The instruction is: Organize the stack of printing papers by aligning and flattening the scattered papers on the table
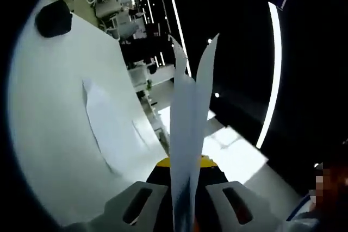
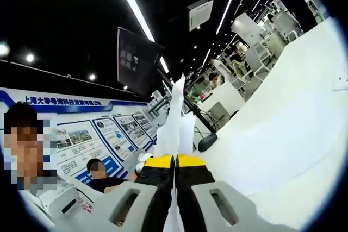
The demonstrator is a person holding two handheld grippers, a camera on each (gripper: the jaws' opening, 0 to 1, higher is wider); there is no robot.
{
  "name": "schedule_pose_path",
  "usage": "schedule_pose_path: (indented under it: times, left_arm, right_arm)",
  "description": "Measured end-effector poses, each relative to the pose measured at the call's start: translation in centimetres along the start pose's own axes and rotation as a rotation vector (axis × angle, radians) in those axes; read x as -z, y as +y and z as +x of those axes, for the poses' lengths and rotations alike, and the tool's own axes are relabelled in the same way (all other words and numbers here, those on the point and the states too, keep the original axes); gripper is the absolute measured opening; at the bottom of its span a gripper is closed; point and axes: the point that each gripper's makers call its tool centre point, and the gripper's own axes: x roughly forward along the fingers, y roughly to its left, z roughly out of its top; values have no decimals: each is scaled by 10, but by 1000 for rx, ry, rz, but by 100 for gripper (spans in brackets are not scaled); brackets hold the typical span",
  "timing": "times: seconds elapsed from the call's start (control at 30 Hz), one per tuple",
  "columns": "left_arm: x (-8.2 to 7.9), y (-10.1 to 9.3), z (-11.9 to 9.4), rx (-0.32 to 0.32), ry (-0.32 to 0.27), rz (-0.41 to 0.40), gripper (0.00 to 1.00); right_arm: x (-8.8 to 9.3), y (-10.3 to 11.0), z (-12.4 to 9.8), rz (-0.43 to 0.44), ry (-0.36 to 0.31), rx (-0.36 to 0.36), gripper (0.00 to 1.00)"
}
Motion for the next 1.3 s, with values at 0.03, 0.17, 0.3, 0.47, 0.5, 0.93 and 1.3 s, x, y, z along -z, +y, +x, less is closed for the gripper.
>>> schedule_pose_path:
  times: [0.03,0.17,0.3,0.47,0.5,0.93,1.3]
  left_arm:
    - [0,-1,0,1,-1,4,8]
    - [-2,-1,0,1,-11,-7,12]
    - [-4,0,-1,-4,-13,-8,17]
    - [-3,-2,-1,0,-17,-6,18]
    - [-3,-2,-1,0,-18,-6,18]
    - [-5,-2,-1,4,-26,-10,18]
    - [-8,-2,0,2,-32,-11,18]
  right_arm:
    - [0,0,0,2,-2,-1,0]
    - [0,6,1,3,-7,-11,0]
    - [-1,8,0,0,-4,-17,0]
    - [-1,8,-1,12,2,-10,0]
    - [-2,7,-2,15,2,-9,0]
    - [9,14,7,44,71,39,0]
    - [12,14,10,66,92,40,0]
